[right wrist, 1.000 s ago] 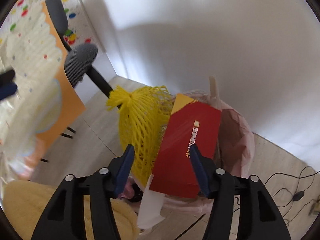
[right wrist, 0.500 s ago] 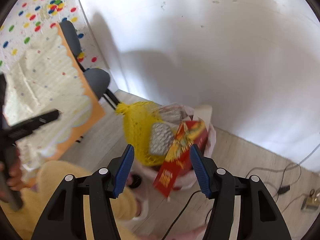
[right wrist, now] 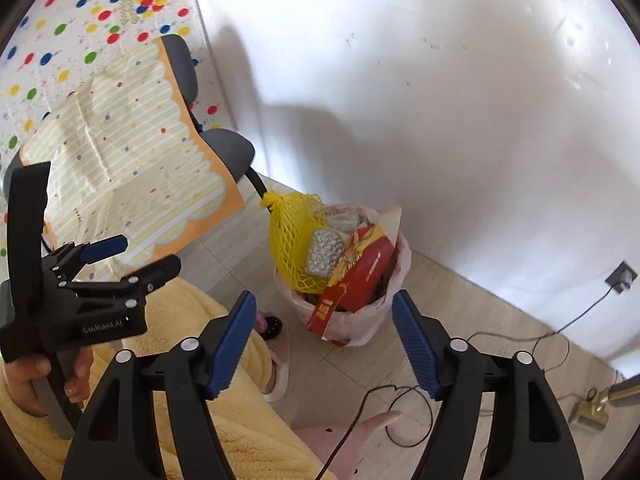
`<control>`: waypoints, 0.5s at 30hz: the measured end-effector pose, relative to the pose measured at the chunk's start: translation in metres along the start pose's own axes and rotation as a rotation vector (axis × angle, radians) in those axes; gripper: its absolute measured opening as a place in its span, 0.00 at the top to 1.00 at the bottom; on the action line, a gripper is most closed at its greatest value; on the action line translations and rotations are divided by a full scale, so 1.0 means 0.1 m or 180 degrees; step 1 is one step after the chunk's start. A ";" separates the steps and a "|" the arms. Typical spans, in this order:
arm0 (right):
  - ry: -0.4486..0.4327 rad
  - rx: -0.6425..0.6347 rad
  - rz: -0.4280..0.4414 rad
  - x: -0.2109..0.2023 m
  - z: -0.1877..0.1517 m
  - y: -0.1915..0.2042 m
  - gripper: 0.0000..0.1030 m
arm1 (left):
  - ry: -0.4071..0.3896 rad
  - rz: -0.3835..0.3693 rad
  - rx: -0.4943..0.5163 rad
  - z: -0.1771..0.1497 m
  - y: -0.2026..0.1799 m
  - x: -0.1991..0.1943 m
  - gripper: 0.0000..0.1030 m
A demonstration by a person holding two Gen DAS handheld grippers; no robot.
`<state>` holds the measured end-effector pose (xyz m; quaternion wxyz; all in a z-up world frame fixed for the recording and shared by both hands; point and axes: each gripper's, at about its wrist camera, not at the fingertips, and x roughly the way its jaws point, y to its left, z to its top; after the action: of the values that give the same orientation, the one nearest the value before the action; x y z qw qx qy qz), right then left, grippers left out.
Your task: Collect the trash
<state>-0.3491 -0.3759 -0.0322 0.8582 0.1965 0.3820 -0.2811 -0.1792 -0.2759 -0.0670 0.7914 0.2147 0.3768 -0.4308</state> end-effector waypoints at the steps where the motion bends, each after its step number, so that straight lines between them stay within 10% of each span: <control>1: -0.0014 -0.0023 -0.0006 -0.03 0.01 0.01 0.22 | -0.0014 0.0042 -0.0009 0.00 0.00 -0.03 0.06; 15: -0.0114 -0.0190 0.0054 -0.18 0.23 0.27 0.12 | -0.0328 0.0389 -0.0407 0.01 0.44 -0.64 0.06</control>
<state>-0.3294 -0.3620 -0.0008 0.8727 0.1689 0.3731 -0.2657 -0.1640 -0.2193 -0.0159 0.8467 0.1638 0.3485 -0.3673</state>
